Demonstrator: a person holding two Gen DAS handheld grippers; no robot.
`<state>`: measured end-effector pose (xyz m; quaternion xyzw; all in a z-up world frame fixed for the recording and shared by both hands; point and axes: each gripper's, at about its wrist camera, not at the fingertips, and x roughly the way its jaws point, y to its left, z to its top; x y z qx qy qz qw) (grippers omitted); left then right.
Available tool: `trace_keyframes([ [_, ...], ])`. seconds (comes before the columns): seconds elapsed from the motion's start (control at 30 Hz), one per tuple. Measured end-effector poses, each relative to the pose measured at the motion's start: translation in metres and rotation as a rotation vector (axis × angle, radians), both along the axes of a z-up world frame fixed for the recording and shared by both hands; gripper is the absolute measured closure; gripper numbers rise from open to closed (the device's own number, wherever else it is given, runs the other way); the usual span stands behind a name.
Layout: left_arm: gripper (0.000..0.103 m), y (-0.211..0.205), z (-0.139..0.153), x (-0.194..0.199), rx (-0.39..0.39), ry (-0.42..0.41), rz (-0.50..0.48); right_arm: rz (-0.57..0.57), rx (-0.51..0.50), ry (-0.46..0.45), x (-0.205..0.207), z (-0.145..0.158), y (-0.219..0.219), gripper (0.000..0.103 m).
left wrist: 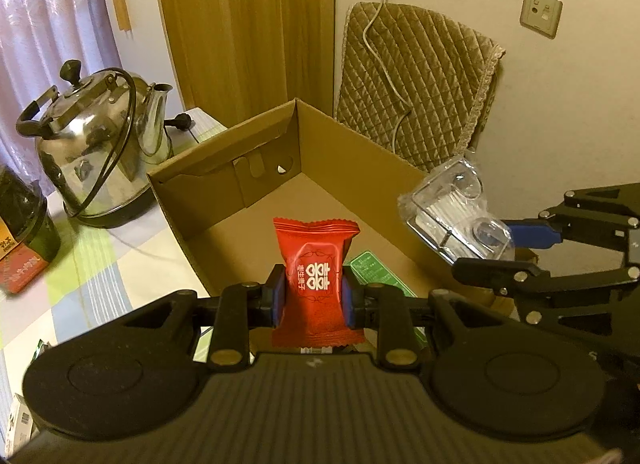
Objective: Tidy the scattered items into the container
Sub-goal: 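Open the left tool to drop the candy while the right tool releases the hook package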
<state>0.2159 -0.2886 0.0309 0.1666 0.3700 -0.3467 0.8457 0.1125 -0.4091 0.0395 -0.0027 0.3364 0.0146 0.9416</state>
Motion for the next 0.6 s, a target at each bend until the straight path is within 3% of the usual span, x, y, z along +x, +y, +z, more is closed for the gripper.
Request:
trace_keyframes([
  [0.5,0.079,-0.003,-0.007,0.010,0.002,0.016,0.009,-0.001,-0.003,0.008,0.004,-0.003,-0.001,0.070],
  [0.57,0.075,-0.003,-0.007,0.011,0.001,0.012,0.010,0.000,-0.005,0.009,0.005,-0.004,0.000,0.070],
  [0.6,0.064,-0.002,-0.006,0.011,-0.005,0.006,0.017,-0.001,-0.006,0.009,0.005,-0.004,0.000,0.070],
])
